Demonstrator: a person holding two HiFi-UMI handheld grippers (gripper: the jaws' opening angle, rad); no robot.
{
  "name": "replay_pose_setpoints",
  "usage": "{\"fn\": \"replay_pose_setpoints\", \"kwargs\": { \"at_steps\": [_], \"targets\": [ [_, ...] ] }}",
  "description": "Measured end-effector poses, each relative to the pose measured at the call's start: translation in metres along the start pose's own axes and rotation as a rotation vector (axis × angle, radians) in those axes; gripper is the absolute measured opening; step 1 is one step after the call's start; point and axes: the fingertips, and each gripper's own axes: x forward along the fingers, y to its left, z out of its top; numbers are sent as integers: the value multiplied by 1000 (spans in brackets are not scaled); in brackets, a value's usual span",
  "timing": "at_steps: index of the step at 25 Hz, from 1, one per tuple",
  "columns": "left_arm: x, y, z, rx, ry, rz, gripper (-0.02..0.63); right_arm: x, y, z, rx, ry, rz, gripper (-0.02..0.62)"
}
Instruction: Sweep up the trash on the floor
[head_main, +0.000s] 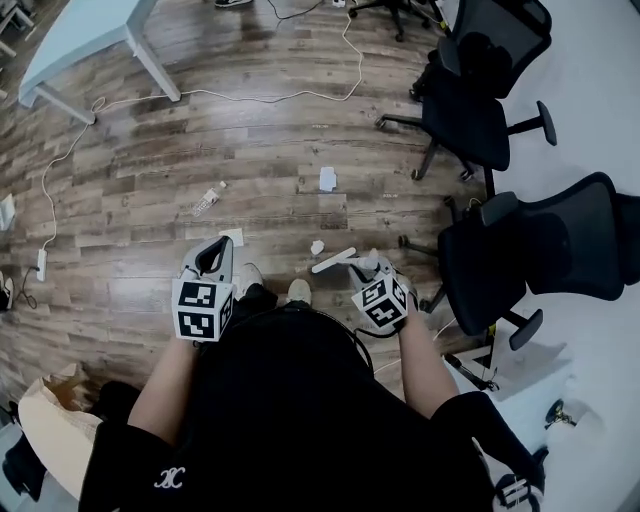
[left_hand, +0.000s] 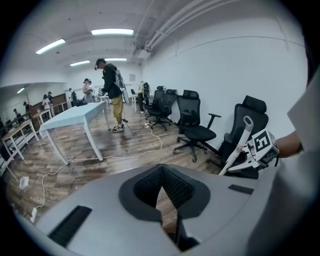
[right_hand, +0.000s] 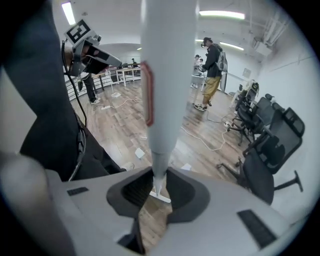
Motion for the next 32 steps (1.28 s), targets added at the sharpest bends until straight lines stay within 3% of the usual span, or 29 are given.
{"fn": "replay_pose_setpoints", "kwargs": {
  "at_steps": [9, 16, 28, 32],
  "targets": [
    [-31, 42, -36, -129, 3, 131, -5, 57, 16, 96, -140, -87, 97, 91],
    [-41, 75, -40, -189, -35, 183, -5, 89, 17, 155, -183, -115, 89, 91],
    [-32, 117, -14, -195, -105, 169, -5, 100, 6, 215, -153, -137, -6, 91],
    [-24, 125, -11, -203, -117, 142, -5, 94, -11, 216, -89, -133, -42, 91]
  ]
}}
